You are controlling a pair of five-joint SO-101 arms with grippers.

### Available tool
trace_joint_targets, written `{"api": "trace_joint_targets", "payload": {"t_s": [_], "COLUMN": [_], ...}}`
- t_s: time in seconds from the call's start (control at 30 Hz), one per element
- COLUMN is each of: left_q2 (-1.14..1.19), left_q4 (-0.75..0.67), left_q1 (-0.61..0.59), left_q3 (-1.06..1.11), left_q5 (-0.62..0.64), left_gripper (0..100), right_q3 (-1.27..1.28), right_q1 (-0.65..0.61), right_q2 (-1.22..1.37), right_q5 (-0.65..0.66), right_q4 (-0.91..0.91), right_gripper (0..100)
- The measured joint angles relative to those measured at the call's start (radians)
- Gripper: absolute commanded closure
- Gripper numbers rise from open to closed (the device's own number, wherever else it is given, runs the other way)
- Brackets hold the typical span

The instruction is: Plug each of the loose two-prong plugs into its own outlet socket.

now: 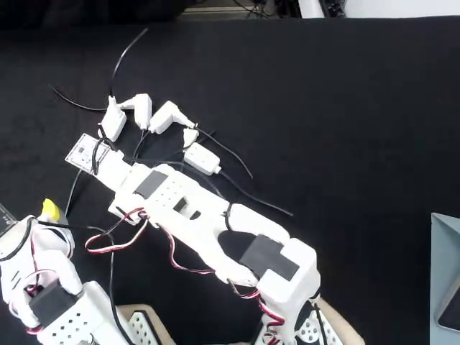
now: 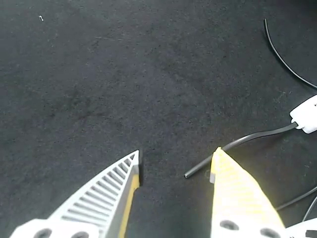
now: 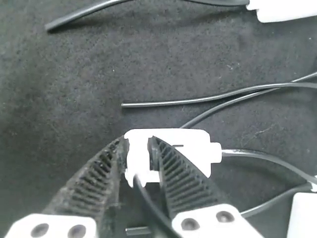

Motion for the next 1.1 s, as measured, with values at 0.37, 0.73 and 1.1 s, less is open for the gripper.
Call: {"api": "trace_joint_targets", "payload": {"t_s": [0.37,0.73,1.1], "left_q2": [0.0,0.0,0.0], "left_q4": [0.0,0.0,0.0], "left_q1": [0.0,0.0,0.0], "left_q3": [0.005,0.015,0.015], "left_q5": [-0.006,-0.006,-0.006], "left_gripper": [77,77,77], "right_q3": [-0.048,-0.347,-0.68], "right_q1": [0.061,0.133,0.167], "right_q2": [-0.078,0.103,0.255], "right_q5": [0.037,0.272,0.178], "right_q4": [0.034,-0.029,0.242], "right_gripper": [98.6,98.1,78.3]}}
